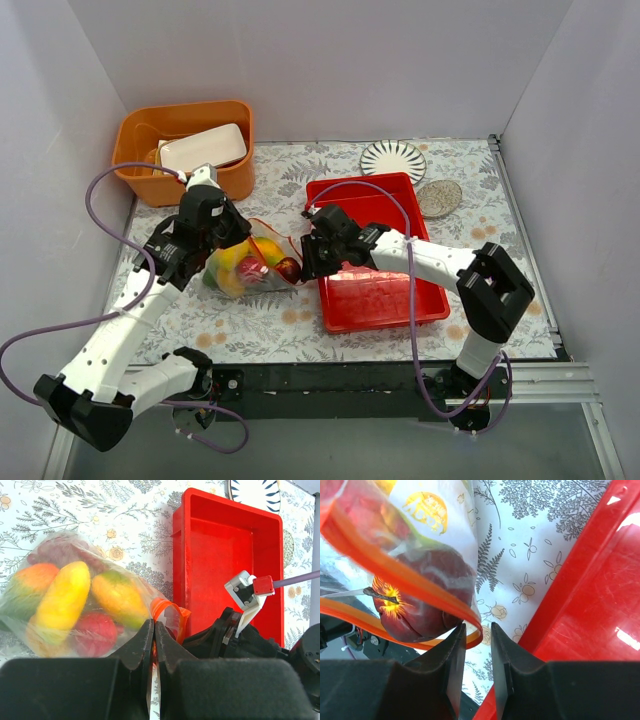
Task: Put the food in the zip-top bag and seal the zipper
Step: Adjust the zipper food storage bag at the center of the board.
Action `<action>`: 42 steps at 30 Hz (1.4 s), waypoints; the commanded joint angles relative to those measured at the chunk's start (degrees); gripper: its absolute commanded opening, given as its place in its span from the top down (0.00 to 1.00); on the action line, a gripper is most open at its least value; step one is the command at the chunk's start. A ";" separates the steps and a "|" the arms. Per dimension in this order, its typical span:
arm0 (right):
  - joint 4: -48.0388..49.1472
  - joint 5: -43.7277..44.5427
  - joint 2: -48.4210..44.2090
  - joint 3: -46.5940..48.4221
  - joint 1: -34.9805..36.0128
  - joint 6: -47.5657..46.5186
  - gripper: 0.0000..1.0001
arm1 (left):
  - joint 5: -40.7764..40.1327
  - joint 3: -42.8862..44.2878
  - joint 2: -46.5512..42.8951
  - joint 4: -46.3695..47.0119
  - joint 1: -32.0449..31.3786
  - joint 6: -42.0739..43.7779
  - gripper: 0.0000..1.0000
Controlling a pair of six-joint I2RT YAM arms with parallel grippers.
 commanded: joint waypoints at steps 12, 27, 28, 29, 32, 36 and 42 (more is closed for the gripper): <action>1.59 3.42 -1.31 8.96 0.16 -4.86 0.99 | 1.07 1.43 -3.35 1.24 -0.15 -0.15 0.97; -12.21 -0.70 2.36 38.39 -0.54 -13.21 0.99 | -4.64 19.52 2.62 -15.69 -0.15 2.83 0.93; -12.82 -3.67 3.07 42.59 -0.55 -14.00 0.99 | -4.82 21.36 3.41 -17.46 -0.15 2.40 0.93; -14.05 -5.44 4.04 44.46 -0.72 -15.23 0.99 | -3.77 22.95 3.42 -18.53 -0.15 2.05 0.93; -19.48 -11.68 9.74 52.54 -1.42 -16.46 0.98 | 1.48 16.85 1.14 -15.74 -0.15 2.05 0.84; -23.56 -14.50 16.62 56.88 -1.78 -15.15 0.99 | 3.26 11.72 2.62 -15.37 -0.15 0.12 0.98; -16.08 -16.36 13.01 46.59 -1.86 -13.39 0.99 | 0.29 11.62 -1.67 -11.42 -0.15 -0.85 0.86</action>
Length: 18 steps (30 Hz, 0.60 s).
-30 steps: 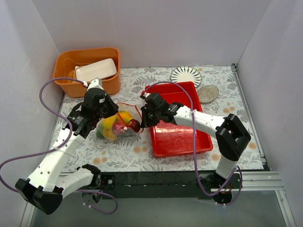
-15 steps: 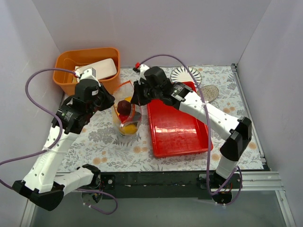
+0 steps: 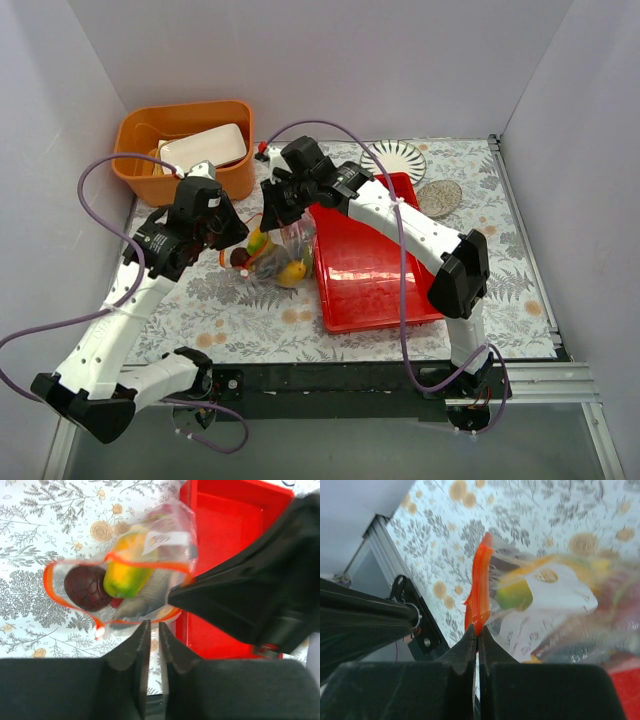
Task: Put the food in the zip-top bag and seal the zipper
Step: Adjust the zipper food storage bag at the center of the board.
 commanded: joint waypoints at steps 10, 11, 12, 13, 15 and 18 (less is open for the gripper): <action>2.30 4.53 -5.21 -3.74 -2.51 0.64 0.99 | -11.95 -7.91 -7.64 0.89 -0.15 -4.10 0.44; 2.65 4.71 -5.64 -4.00 -3.38 0.73 0.99 | -12.04 -9.77 -9.21 1.60 -0.15 -4.72 0.40; 2.65 5.15 -5.82 -4.18 -3.82 0.73 0.99 | -11.95 -11.44 -10.10 3.35 -0.15 -5.51 0.39; 2.65 5.15 -6.00 -4.26 -4.96 0.73 0.99 | -11.60 -14.94 -10.89 4.41 -0.15 -6.47 0.39; 2.65 4.72 -6.17 -4.35 -6.11 0.73 0.99 | -9.85 -17.34 -12.65 6.08 -0.15 -8.49 0.39; 2.56 3.84 -6.35 -4.62 -7.87 0.47 0.99 | -7.99 -22.00 -14.75 8.37 -0.15 -11.74 0.39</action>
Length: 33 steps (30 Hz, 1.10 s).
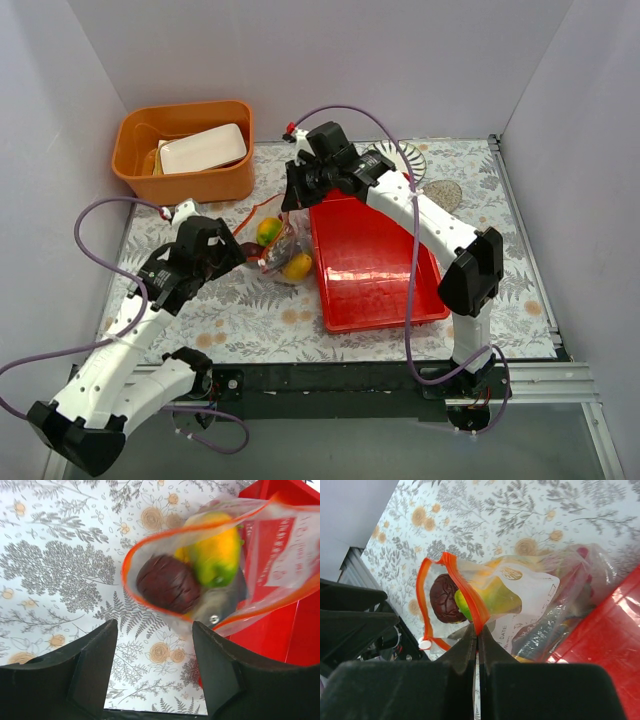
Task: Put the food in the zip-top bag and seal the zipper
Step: Adjust the zipper food storage bag at the center of the board.
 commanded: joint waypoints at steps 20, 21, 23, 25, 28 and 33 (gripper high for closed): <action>1.79 -0.83 -7.00 -3.50 -4.56 -2.08 0.99 | -0.08 -3.60 3.15 13.51 4.08 -5.37 0.33; 1.70 -0.83 -7.00 -3.50 -4.56 -1.99 0.99 | 0.72 -4.04 2.89 13.86 5.74 -5.03 0.33; 1.53 -0.92 -7.18 -3.50 -4.65 -2.17 0.99 | 4.48 -5.44 2.10 16.13 8.03 -4.24 0.33; 1.62 -0.83 -7.26 -3.50 -4.74 -2.17 0.99 | 7.04 -6.06 1.57 17.46 11.46 -2.75 0.34; 1.53 -0.83 -7.61 -3.50 -4.82 -2.17 0.99 | 8.37 -6.33 2.62 17.99 13.23 -1.25 0.38; 1.35 -1.09 -7.88 -3.32 -4.91 -2.26 0.99 | 12.05 -6.94 3.68 21.42 13.67 0.07 0.49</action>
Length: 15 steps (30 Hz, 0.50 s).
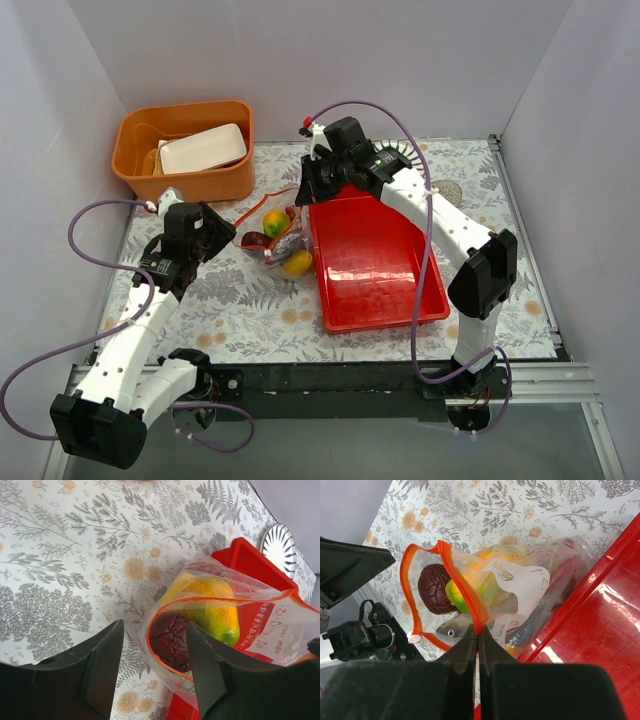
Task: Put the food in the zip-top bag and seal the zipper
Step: Adjust the zipper food storage bag at the center of the board.
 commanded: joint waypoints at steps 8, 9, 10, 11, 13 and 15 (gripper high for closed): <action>1.44 -0.41 -4.36 0.35 -1.05 -1.01 0.99 | 8.32 -3.00 0.09 5.94 0.44 3.36 0.56; 1.44 -0.50 -4.36 0.44 -1.13 -1.01 0.99 | 8.32 -3.35 0.27 5.94 0.36 3.45 0.57; 1.44 -0.50 -4.45 0.44 -1.22 -0.92 0.99 | 8.41 -3.96 0.53 6.11 0.36 3.53 0.59; 1.35 -0.68 -4.45 0.35 -1.22 -0.92 0.99 | 8.50 -4.31 0.88 6.29 0.36 3.53 0.63; 1.44 -0.77 -4.36 0.35 -1.22 -0.84 0.99 | 9.02 -5.02 2.02 6.81 0.44 3.53 0.71; 1.44 -1.03 -4.36 0.35 -1.31 -0.92 0.99 | 9.90 -5.02 2.99 7.34 0.44 3.36 0.86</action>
